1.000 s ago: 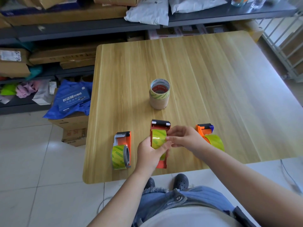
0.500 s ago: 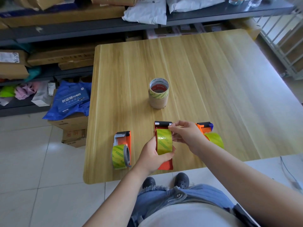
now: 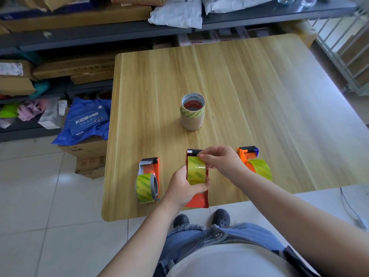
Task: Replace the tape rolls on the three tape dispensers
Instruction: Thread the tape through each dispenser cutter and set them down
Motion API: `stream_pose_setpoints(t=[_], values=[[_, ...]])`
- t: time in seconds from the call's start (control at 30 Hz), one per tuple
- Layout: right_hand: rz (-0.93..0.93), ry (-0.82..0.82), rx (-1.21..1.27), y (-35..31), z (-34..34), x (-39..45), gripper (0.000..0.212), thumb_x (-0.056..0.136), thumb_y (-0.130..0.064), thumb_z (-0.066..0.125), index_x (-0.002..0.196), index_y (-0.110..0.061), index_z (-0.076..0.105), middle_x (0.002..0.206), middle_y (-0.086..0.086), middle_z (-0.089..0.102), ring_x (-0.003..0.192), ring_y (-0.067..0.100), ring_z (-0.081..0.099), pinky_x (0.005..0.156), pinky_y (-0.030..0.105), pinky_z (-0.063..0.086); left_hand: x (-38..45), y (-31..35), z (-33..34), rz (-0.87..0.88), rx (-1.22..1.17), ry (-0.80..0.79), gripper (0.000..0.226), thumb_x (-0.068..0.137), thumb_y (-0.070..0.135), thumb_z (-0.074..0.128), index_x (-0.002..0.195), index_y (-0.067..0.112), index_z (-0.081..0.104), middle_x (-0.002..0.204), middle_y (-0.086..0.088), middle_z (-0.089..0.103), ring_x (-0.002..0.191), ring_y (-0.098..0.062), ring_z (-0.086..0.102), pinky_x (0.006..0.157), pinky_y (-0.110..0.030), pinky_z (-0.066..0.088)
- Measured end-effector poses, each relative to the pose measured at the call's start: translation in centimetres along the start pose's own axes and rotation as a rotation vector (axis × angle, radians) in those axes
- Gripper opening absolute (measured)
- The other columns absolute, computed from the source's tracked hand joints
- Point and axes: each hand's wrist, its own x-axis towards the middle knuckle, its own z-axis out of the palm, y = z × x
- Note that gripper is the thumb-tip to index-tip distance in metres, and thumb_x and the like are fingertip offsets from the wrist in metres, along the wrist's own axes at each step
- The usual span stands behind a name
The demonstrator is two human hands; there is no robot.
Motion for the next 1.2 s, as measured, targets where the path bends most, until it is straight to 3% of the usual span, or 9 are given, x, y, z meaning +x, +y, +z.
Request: stream_pose_setpoints(t=[0.1, 0.2, 0.27, 0.4, 0.5, 0.7, 0.87, 1.03, 1.2], values=[[-0.056, -0.001, -0.223, 0.1, -0.3, 0.3, 0.02, 0.09, -0.024, 0.059, 0.101, -0.012, 0.071, 0.08, 0.002, 0.066, 0.068, 0.007, 0.058, 0.061, 0.011, 0.045, -0.5, 0.0, -0.1, -0.02, -0.074, -0.053, 0.032, 0.065, 0.002, 0.069, 0.095, 0.014, 0.062, 0.073, 0.004, 0.07, 0.075, -0.014, 0.067, 0.071, -0.025, 0.052], [-0.088, -0.027, -0.352, 0.4, -0.7, 0.2, 0.026, 0.093, -0.029, 0.055, 0.104, -0.012, 0.071, 0.086, -0.001, 0.064, 0.081, 0.012, 0.058, 0.073, 0.022, 0.047, -0.7, 0.0, 0.1, -0.039, -0.098, -0.083, 0.029, 0.07, -0.005, 0.065, 0.093, 0.012, 0.061, 0.075, 0.001, 0.07, 0.073, -0.014, 0.068, 0.067, -0.023, 0.053], [-0.118, -0.094, -0.333, 0.7, -1.0, -0.1, 0.027, 0.091, -0.032, 0.057, 0.108, -0.014, 0.069, 0.1, -0.002, 0.061, 0.094, 0.013, 0.058, 0.085, 0.024, 0.046, -0.7, 0.1, 0.2, -0.048, -0.122, -0.067, 0.026, 0.079, -0.009, 0.062, 0.096, 0.012, 0.061, 0.076, 0.001, 0.07, 0.073, -0.014, 0.068, 0.068, -0.024, 0.053], [-0.152, -0.229, -0.3, 1.5, -1.2, -0.5, 0.045, 0.084, -0.035, 0.065, 0.126, -0.019, 0.058, 0.114, -0.003, 0.056, 0.105, 0.008, 0.056, 0.09, 0.02, 0.042, -0.5, 0.3, 0.3, -0.024, -0.095, -0.011, 0.018, 0.086, 0.007, 0.062, 0.097, 0.021, 0.064, 0.073, 0.004, 0.072, 0.071, -0.012, 0.068, 0.068, -0.023, 0.053], [-0.02, -0.185, -0.198, 1.8, -0.9, -0.3, 0.044, 0.084, -0.04, 0.064, 0.123, -0.019, 0.061, 0.112, -0.002, 0.061, 0.106, 0.012, 0.058, 0.094, 0.028, 0.045, -0.4, 0.3, 0.1, -0.019, -0.07, 0.006, 0.012, 0.085, 0.013, 0.065, 0.094, 0.021, 0.065, 0.071, 0.003, 0.072, 0.068, -0.013, 0.067, 0.067, -0.028, 0.053], [0.144, -0.117, -0.14, 1.2, -0.3, 0.3, 0.045, 0.092, -0.042, 0.05, 0.111, -0.004, 0.066, 0.093, 0.003, 0.067, 0.089, 0.017, 0.062, 0.091, 0.038, 0.049, -0.6, -0.2, 0.0, -0.015, 0.056, -0.021, 0.031, 0.062, 0.01, 0.078, 0.087, 0.018, 0.063, 0.071, 0.008, 0.07, 0.069, -0.009, 0.065, 0.071, -0.032, 0.052], [0.07, -0.035, -0.168, 0.7, -0.6, 0.1, 0.034, 0.092, -0.037, 0.054, 0.11, -0.011, 0.067, 0.088, -0.002, 0.066, 0.075, 0.005, 0.057, 0.071, 0.022, 0.047, -0.5, -0.1, 0.3, -0.02, 0.085, -0.003, 0.03, 0.072, 0.0, 0.074, 0.088, 0.021, 0.061, 0.071, 0.01, 0.071, 0.071, -0.006, 0.066, 0.078, -0.035, 0.054], [-0.071, 0.019, -0.204, 0.6, -1.0, -0.2, 0.025, 0.09, -0.032, 0.059, 0.104, -0.016, 0.072, 0.091, -0.007, 0.067, 0.08, 0.002, 0.057, 0.064, 0.009, 0.042, -0.3, 0.3, 0.6, -0.031, 0.09, 0.02, 0.026, 0.073, 0.005, 0.076, 0.091, 0.02, 0.063, 0.081, 0.003, 0.072, 0.079, -0.014, 0.069, 0.083, -0.038, 0.055], [-0.123, -0.074, -0.204, 0.7, -2.1, -0.7, 0.021, 0.083, -0.031, 0.068, 0.102, -0.025, 0.072, 0.086, -0.01, 0.068, 0.08, 0.005, 0.062, 0.074, 0.018, 0.044, 0.0, 0.9, 0.7, -0.033, 0.107, 0.046, 0.026, 0.075, 0.01, 0.075, 0.092, 0.024, 0.062, 0.086, 0.004, 0.072, 0.083, -0.013, 0.069, 0.079, -0.029, 0.056]])
